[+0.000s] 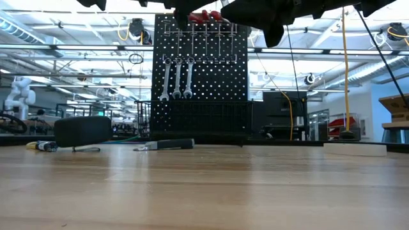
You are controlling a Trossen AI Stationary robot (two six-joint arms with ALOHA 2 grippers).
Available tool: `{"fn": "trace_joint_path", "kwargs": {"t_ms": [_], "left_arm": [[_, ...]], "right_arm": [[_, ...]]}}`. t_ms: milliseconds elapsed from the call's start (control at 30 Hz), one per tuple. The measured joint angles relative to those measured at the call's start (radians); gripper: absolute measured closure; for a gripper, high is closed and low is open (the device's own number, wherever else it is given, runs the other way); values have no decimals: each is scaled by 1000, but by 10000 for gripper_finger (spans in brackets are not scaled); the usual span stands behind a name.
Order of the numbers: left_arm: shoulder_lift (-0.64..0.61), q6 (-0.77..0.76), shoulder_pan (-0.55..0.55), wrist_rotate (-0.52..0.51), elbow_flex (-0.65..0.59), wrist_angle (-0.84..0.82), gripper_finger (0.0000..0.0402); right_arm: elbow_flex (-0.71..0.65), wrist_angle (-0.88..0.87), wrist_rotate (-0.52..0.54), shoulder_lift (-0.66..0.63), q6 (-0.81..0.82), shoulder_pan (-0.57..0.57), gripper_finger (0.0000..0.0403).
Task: Hang tools onto peg board
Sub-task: Hang the right wrench on the peg board
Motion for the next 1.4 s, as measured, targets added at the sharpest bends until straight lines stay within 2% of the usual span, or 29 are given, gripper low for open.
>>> {"fn": "trace_joint_path", "kwargs": {"t_ms": [133, 233, 367, 500, 633, 700, 800, 967, 1067, 1133, 1233, 1400], "left_arm": [[0, 49, 0, -14, 1, -65, 352], [-7, 52, -2, -51, 4, -164, 335], [-66, 30, 22, -160, 2, -421, 307], [-156, -114, 55, -194, -7, -648, 299], [-248, -137, 66, -208, -104, -684, 298], [-306, -134, 70, -236, -168, -618, 298], [-386, -129, 87, -275, -293, -413, 298], [-468, -44, 140, -213, -449, 16, 298], [-504, 60, 182, -177, -463, 51, 298], [-522, 99, 212, -160, -462, 106, 298], [-530, 97, 243, -131, -459, 162, 298], [-526, 97, 248, -46, -460, 144, 298]], "right_arm": [[0, 0, 0, 0, 5, -1, 397], [0, 3, 1, 1, -11, -3, 397], [0, 2, -4, -2, -31, -45, 397], [0, -3, -82, 0, -30, -153, 397], [0, 54, -192, 12, 61, -302, 397], [0, 79, -221, 35, 104, -366, 397], [0, 190, -282, 91, 157, -449, 397], [4, 401, -373, 230, 252, -559, 397], [30, 491, -424, 308, 297, -610, 397], [55, 491, -438, 353, 314, -631, 397], [100, 484, -461, 401, 319, -653, 397], [140, 475, -496, 439, 322, -673, 397]]}}
